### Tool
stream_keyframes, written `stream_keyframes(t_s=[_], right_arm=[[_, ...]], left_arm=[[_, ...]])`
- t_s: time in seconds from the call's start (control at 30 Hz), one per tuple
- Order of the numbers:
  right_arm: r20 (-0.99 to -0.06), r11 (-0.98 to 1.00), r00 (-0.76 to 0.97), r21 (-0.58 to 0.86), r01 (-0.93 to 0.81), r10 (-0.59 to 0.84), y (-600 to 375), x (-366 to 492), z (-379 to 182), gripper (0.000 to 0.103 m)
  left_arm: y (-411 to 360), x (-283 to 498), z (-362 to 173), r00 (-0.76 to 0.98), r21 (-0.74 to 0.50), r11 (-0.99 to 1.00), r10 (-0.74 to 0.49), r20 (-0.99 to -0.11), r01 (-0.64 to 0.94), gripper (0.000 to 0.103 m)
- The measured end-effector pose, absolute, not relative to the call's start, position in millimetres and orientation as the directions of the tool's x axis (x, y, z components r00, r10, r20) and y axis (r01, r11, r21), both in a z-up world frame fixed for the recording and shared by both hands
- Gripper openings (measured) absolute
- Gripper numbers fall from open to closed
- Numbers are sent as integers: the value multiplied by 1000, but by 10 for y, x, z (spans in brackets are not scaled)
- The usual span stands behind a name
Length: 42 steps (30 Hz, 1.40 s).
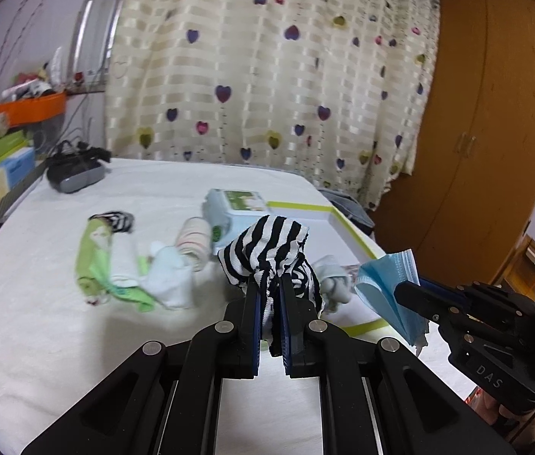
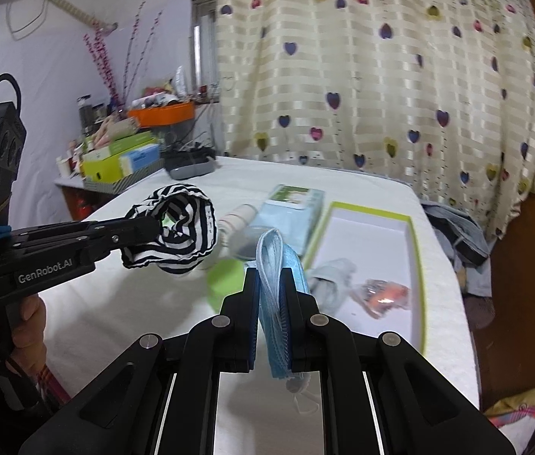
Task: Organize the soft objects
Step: 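Carry the striped cloth and blue mask with both grippers into the white box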
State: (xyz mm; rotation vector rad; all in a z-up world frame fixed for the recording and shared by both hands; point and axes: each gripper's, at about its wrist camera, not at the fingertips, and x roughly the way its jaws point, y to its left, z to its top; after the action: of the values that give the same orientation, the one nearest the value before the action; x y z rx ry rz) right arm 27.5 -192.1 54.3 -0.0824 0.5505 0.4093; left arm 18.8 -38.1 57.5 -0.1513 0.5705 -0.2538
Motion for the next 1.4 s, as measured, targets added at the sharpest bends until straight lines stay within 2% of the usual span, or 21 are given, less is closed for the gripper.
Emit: stream_keyframes(t_s=[0.83, 1.4], right_arm=[[-585, 948, 753, 104, -301, 303, -2662, 758, 243, 11], [-664, 945, 684, 112, -307, 301, -2671, 1317, -65, 11]], left_arm=[[-1293, 677, 262, 690, -200, 926, -374, -620, 322, 8], [-1535, 1183, -58, 600, -228, 921, -379, -705, 314, 8]])
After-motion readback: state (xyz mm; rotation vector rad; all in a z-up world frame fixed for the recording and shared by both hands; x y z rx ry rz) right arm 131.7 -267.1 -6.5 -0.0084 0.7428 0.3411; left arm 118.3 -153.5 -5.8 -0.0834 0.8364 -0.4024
